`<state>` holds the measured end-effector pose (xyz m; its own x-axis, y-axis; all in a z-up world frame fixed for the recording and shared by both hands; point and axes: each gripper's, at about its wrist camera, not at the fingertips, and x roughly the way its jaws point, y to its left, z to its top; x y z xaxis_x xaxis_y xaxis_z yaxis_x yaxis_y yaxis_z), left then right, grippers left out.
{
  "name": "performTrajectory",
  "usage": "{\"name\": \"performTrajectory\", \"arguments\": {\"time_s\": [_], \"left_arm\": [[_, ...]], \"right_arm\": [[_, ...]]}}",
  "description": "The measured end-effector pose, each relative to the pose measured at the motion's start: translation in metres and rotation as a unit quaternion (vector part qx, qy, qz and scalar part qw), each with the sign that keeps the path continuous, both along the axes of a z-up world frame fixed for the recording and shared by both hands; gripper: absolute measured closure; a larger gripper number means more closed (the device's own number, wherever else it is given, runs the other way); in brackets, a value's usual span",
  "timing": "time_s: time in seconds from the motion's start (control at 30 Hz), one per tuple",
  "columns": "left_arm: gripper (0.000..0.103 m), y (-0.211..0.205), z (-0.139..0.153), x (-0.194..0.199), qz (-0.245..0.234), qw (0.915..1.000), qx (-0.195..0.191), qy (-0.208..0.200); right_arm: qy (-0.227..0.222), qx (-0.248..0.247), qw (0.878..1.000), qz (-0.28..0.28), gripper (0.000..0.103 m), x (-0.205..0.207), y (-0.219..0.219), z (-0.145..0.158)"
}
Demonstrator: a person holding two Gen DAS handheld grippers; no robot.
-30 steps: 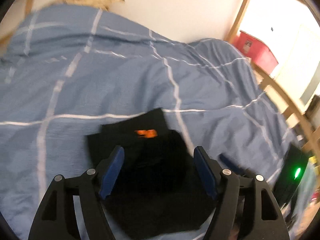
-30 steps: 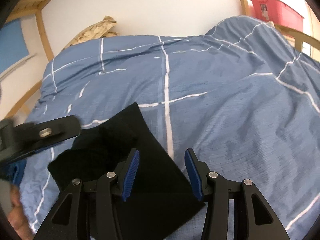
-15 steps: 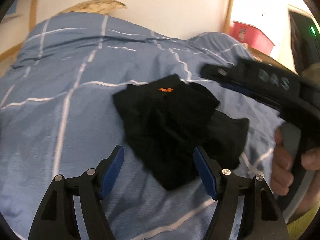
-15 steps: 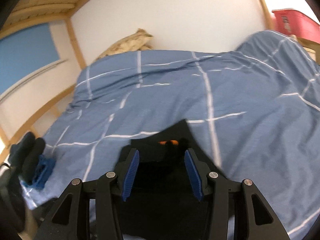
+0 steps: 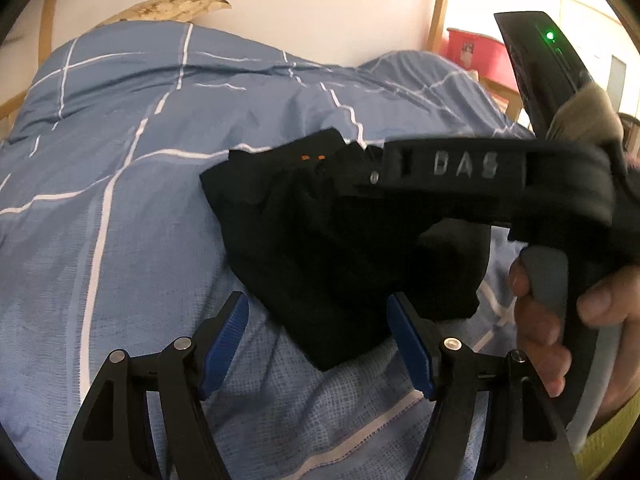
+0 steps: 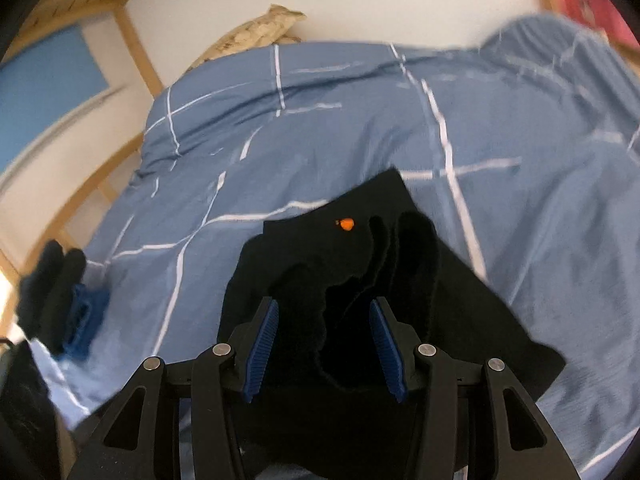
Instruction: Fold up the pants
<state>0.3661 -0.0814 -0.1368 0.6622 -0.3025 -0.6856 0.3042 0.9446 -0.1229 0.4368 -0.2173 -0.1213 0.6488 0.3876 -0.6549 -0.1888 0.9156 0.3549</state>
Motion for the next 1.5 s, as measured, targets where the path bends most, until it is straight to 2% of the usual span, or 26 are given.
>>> {"name": "performTrajectory", "arguments": {"time_s": [0.13, 0.27, 0.3, 0.33, 0.37, 0.43, 0.47, 0.57, 0.63, 0.77, 0.87, 1.03, 1.2, 1.3, 1.33, 1.37, 1.4, 1.43, 1.47, 1.5], "left_arm": [[0.037, 0.002, -0.007, 0.006, 0.004, 0.9999, -0.001, 0.017], [0.04, 0.004, -0.011, 0.009, 0.004, 0.9996, -0.005, 0.027], [0.041, 0.005, -0.011, 0.009, 0.003, 0.9996, -0.007, 0.027], [0.045, 0.005, -0.01, 0.009, 0.004, 0.9996, -0.008, 0.026], [0.051, 0.006, -0.01, 0.009, 0.003, 0.9996, -0.011, 0.027], [0.062, 0.005, -0.01, 0.009, -0.002, 0.9995, -0.015, 0.028], [0.071, 0.004, -0.01, 0.008, -0.005, 0.9995, -0.016, 0.027], [0.087, 0.005, -0.007, 0.007, -0.001, 0.9998, -0.013, 0.018], [0.089, 0.008, -0.004, 0.007, 0.004, 0.9996, -0.023, 0.014], [0.09, 0.011, 0.002, 0.006, 0.007, 0.9991, -0.041, 0.002], [0.09, 0.006, 0.004, 0.002, 0.0, 0.9995, -0.03, -0.007], [0.09, -0.004, 0.003, 0.001, -0.018, 0.9998, -0.009, -0.006], [0.089, -0.006, -0.007, 0.01, -0.024, 0.999, 0.0, 0.037], [0.075, -0.004, -0.009, 0.013, -0.021, 0.9979, 0.002, 0.061], [0.068, -0.002, -0.006, 0.012, -0.02, 0.9978, 0.004, 0.063], [0.061, 0.0, -0.001, 0.01, -0.021, 0.998, 0.003, 0.06], [0.056, 0.002, 0.005, 0.008, -0.022, 0.9982, -0.002, 0.055], [0.044, 0.005, 0.013, 0.004, -0.025, 0.9986, -0.011, 0.044], [0.036, 0.011, 0.023, 0.001, -0.024, 0.9991, -0.019, 0.029], [0.036, 0.016, 0.032, -0.002, -0.015, 0.9996, -0.021, 0.013]], "right_arm": [[0.007, 0.06, 0.998, -0.005, 0.055, 0.003, -0.014, -0.009], [0.004, 0.071, 0.997, -0.005, 0.06, 0.004, -0.016, -0.013], [0.006, 0.075, 0.997, -0.007, 0.064, 0.004, -0.016, -0.014], [0.006, 0.078, 0.997, -0.008, 0.073, 0.004, -0.017, -0.014], [0.004, 0.078, 0.997, -0.009, 0.077, 0.004, -0.019, -0.013], [-0.005, 0.074, 0.997, -0.014, 0.087, 0.003, -0.02, -0.01], [-0.009, 0.069, 0.997, -0.014, 0.087, 0.002, -0.02, -0.007], [-0.017, 0.056, 0.998, -0.019, 0.088, 0.0, -0.02, -0.003], [-0.02, 0.042, 0.999, -0.022, 0.089, -0.001, -0.02, -0.001], [-0.03, -0.021, 0.999, -0.038, 0.09, -0.007, -0.021, 0.007], [-0.03, -0.064, 0.996, -0.053, 0.091, -0.009, -0.023, 0.01], [-0.026, -0.099, 0.993, -0.063, 0.091, -0.006, -0.029, 0.006], [-0.009, -0.117, 0.99, -0.075, 0.091, -0.001, -0.033, 0.001], [0.015, -0.115, 0.99, -0.08, 0.088, 0.003, -0.038, -0.008], [0.016, -0.111, 0.99, -0.082, 0.078, 0.002, -0.039, -0.008], [0.019, -0.103, 0.991, -0.089, 0.072, 0.001, -0.041, -0.008], [0.023, -0.095, 0.99, -0.099, 0.061, -0.001, -0.044, -0.007], [0.028, -0.085, 0.989, -0.113, 0.055, -0.006, -0.048, -0.005], [0.027, -0.073, 0.989, -0.124, 0.055, -0.011, -0.051, -0.003], [0.021, -0.055, 0.989, -0.133, 0.054, -0.018, -0.054, 0.0]]}}
